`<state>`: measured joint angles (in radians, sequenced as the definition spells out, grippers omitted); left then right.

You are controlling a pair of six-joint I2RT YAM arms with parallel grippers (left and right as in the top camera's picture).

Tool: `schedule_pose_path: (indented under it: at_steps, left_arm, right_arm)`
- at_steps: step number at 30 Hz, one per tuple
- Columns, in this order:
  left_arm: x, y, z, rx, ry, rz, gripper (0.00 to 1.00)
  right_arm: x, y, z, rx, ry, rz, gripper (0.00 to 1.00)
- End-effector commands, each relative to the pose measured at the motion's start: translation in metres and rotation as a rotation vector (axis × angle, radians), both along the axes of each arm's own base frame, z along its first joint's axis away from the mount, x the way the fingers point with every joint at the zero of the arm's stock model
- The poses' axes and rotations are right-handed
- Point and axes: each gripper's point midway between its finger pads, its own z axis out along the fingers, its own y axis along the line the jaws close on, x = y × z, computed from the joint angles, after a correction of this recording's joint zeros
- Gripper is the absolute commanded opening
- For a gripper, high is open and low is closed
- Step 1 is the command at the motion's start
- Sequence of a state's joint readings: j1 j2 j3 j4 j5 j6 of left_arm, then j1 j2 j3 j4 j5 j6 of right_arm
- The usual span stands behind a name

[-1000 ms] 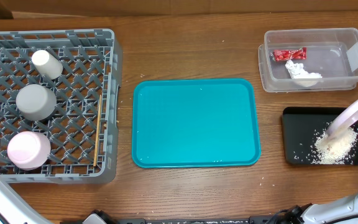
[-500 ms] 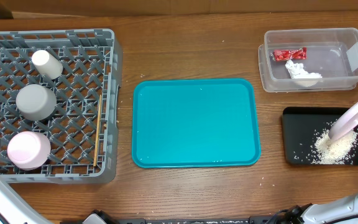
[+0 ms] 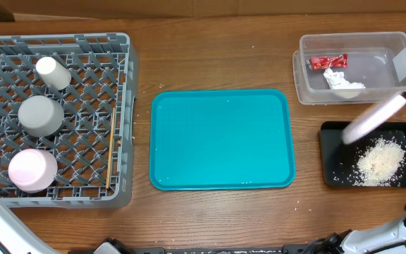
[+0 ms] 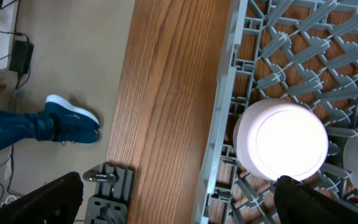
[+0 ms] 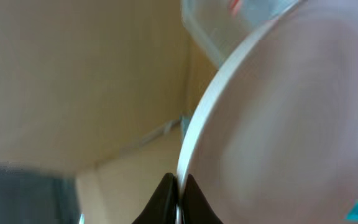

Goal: Sort waste into correct bins and load items into the dishwasher
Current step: 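Tilt the plate to pour the rice onto the black tray, then carry the empty white plate left and set it on the teal tray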

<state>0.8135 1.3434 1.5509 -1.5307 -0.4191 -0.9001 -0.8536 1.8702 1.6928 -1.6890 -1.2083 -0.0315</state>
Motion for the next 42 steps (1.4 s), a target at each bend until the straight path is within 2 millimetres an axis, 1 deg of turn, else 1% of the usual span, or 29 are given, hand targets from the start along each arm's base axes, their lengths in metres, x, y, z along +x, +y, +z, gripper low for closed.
schedule_pose_path:
  at_steps: [1, 2, 4, 5, 8, 11, 14, 15, 17, 20, 22, 25, 27, 28, 29, 30, 31, 32, 34, 36, 38, 40, 41, 42]
  left_arm:
    - [-0.001, 0.001, 0.000, 0.003, -0.006, 0.025, 1.00]
    - [-0.001, 0.001, 0.000, 0.003, -0.006, 0.025, 1.00]
    - [-0.001, 0.001, 0.000, 0.003, -0.006, 0.025, 1.00]
    - [-0.001, 0.001, 0.000, 0.003, -0.006, 0.025, 1.00]
    - [-0.001, 0.001, 0.000, 0.003, -0.006, 0.025, 1.00]
    - [-0.001, 0.001, 0.000, 0.003, -0.006, 0.025, 1.00]
    - [-0.001, 0.001, 0.000, 0.003, -0.006, 0.025, 1.00]
    - [-0.001, 0.001, 0.000, 0.003, -0.006, 0.025, 1.00]
    - [-0.001, 0.001, 0.000, 0.003, -0.006, 0.025, 1.00]
    - [-0.001, 0.001, 0.000, 0.003, -0.006, 0.025, 1.00]
    - [-0.001, 0.001, 0.000, 0.003, -0.006, 0.025, 1.00]
    - [-0.001, 0.001, 0.000, 0.003, -0.006, 0.025, 1.00]
    - [-0.001, 0.001, 0.000, 0.003, -0.006, 0.025, 1.00]
    - [-0.001, 0.001, 0.000, 0.003, -0.006, 0.025, 1.00]
    - [-0.001, 0.001, 0.000, 0.003, -0.006, 0.025, 1.00]
    - [-0.001, 0.001, 0.000, 0.003, -0.006, 0.025, 1.00]
    - [-0.001, 0.001, 0.000, 0.003, -0.006, 0.025, 1.00]
    - [-0.001, 0.001, 0.000, 0.003, -0.006, 0.025, 1.00]
    - [-0.001, 0.001, 0.000, 0.003, -0.006, 0.025, 1.00]
    - [-0.001, 0.001, 0.000, 0.003, -0.006, 0.025, 1.00]
    - [-0.001, 0.001, 0.000, 0.003, -0.006, 0.025, 1.00]
    - [-0.001, 0.001, 0.000, 0.003, -0.006, 0.025, 1.00]
    - [-0.001, 0.001, 0.000, 0.003, -0.006, 0.025, 1.00]
    - [-0.001, 0.001, 0.000, 0.003, -0.006, 0.025, 1.00]
  right_arm:
    - [0.017, 0.077, 0.048, -0.101, -0.290, 0.226, 0.04]
    - [0.018, 0.100, 0.053, -0.111, -0.313, 0.288, 0.04]
    - [0.020, 0.132, 0.056, -0.140, -0.357, 0.386, 0.04]
    - [0.022, 0.151, 0.055, -0.170, -0.383, 0.451, 0.04]
    - [0.026, 0.202, 0.036, -0.279, -0.389, 0.626, 0.04]
    - [0.031, 0.251, 0.005, -0.437, -0.302, 0.760, 0.04]
    - [0.033, 0.303, -0.011, -0.565, -0.317, 0.858, 0.04]
    - [0.034, 0.323, -0.016, -0.611, -0.330, 0.885, 0.04]
    - [0.037, 0.357, -0.031, -0.720, -0.307, 0.888, 0.04]
    - [0.041, 0.396, -0.057, -0.916, -0.236, 0.814, 0.04]
    - [0.038, 0.419, -0.072, -1.024, -0.227, 0.786, 0.04]
    - [0.029, 0.442, -0.096, -1.154, -0.184, 0.731, 0.04]
    - [0.023, 0.455, -0.111, -1.211, -0.172, 0.714, 0.04]
    - [0.019, 0.465, -0.118, -1.223, -0.183, 0.730, 0.08]
    - [0.015, 0.474, -0.124, -1.223, -0.194, 0.747, 0.17]
    - [0.010, 0.484, -0.130, -1.216, -0.205, 0.768, 0.31]
    - [0.005, 0.493, -0.134, -1.203, -0.214, 0.791, 0.42]
    - [-0.002, 0.502, -0.137, -1.183, -0.224, 0.818, 0.50]
    - [-0.014, 0.515, -0.136, -1.150, -0.241, 0.856, 0.57]
    - [-0.020, 0.519, -0.126, -1.129, -0.256, 0.869, 0.65]
    - [-0.022, 0.515, -0.109, -1.130, -0.262, 0.863, 0.74]
    - [-0.015, 0.499, -0.085, -1.162, -0.257, 0.818, 0.88]
    - [-0.008, 0.484, -0.068, -1.190, -0.252, 0.777, 1.00]
    - [-0.002, 0.468, -0.051, -1.220, -0.245, 0.731, 1.00]
